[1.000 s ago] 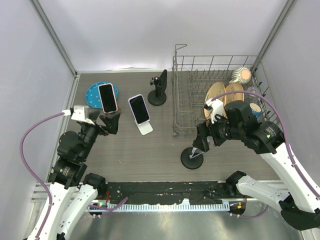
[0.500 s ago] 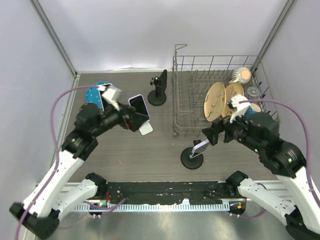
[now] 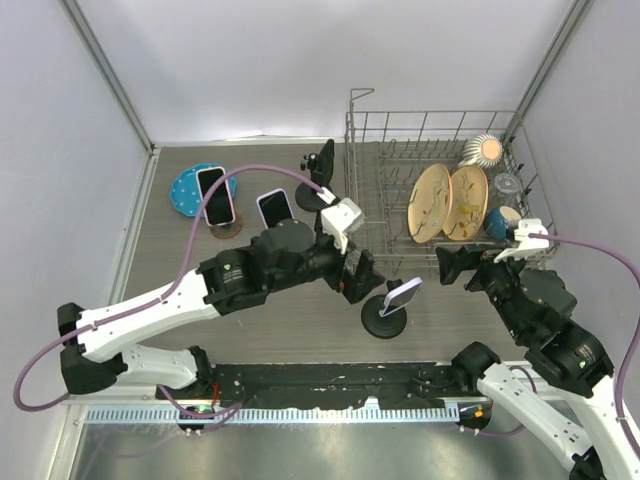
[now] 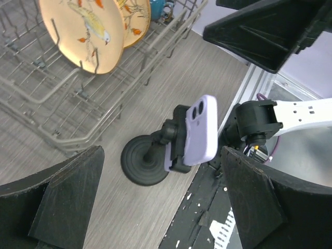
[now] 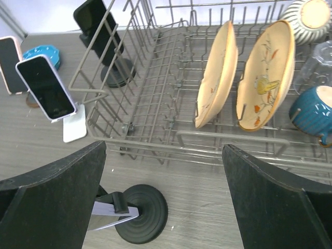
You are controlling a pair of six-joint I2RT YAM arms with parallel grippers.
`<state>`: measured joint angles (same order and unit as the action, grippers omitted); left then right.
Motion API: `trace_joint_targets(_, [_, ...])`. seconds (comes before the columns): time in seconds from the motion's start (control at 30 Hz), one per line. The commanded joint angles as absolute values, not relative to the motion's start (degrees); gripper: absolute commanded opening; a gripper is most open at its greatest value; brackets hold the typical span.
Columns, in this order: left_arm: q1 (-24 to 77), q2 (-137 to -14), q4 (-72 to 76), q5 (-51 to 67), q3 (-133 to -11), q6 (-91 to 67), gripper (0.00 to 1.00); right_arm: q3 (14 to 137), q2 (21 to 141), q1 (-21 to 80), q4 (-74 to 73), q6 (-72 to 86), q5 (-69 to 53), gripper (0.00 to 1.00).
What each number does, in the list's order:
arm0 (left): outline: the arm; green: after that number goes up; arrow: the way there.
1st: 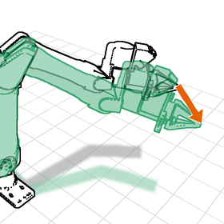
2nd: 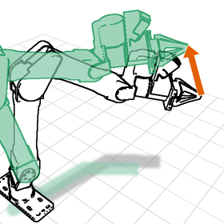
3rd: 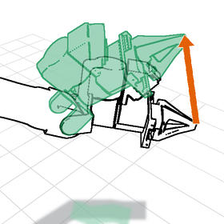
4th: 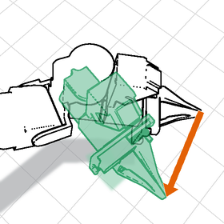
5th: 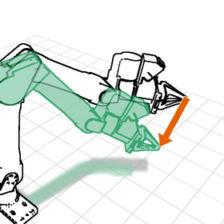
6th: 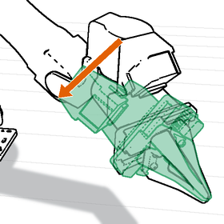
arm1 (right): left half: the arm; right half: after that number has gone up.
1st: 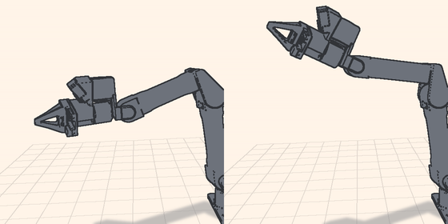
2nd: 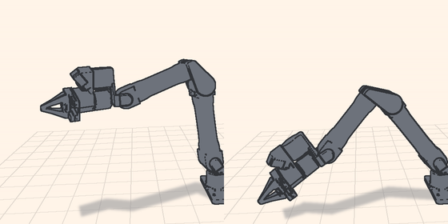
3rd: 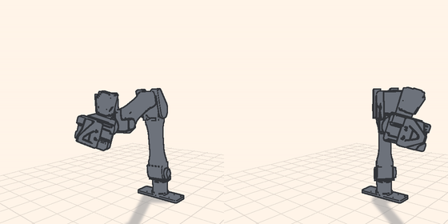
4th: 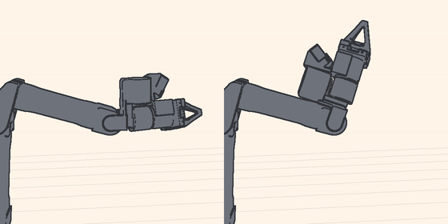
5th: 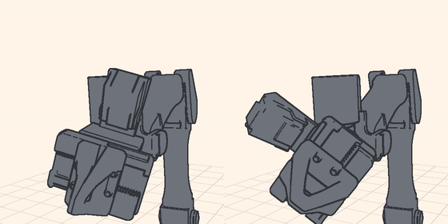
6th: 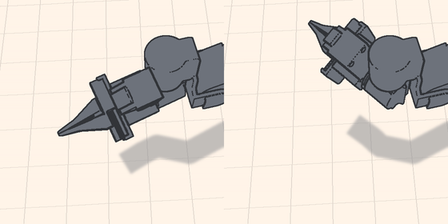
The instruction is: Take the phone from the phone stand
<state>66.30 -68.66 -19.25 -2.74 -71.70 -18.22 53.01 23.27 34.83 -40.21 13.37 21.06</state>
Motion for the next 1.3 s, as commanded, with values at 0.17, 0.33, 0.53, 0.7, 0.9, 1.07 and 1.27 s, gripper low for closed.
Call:
trace_joint_targets(0.17, [74.87,-78.73,-20.38,-10.98,-79.71,-14.94,1.0,51.77,19.42,35.16,-36.83,16.0,29.09,1.0])
trace_joint_targets(0.33, [77.42,-83.23,-23.81,-14.93,-83.14,-13.1,0.99,51.15,19.42,35.16,-37.35,16.0,29.35,1.0])
trace_joint_targets(0.53, [79.98,-87.18,-26.19,-19.33,-85.51,-10.64,0.85,50.98,19.34,35.16,-37.27,15.38,29.44,1.0])
trace_joint_targets(0.7, [81.91,-89.29,-27.51,-21.71,-87.27,-9.32,0.65,50.54,18.99,35.16,-37.27,15.38,29.79,1.0])
trace_joint_targets(0.9, [82.97,-90.79,-27.86,-23.46,-87.98,-8.53,0.42,49.66,18.63,35.16,-37.27,15.56,30.06,1.0])
trace_joint_targets(1.07, [83.23,-90.27,-28.56,-25.74,-87.89,-8.0,0.18,49.31,18.46,35.16,-37.44,15.73,30.23,1.0])
trace_joint_targets(1.27, [83.23,-85.44,-31.37,-33.39,-85.09,-8.09,0.0,49.13,18.46,35.16,-37.44,15.91,29.36,1.0])
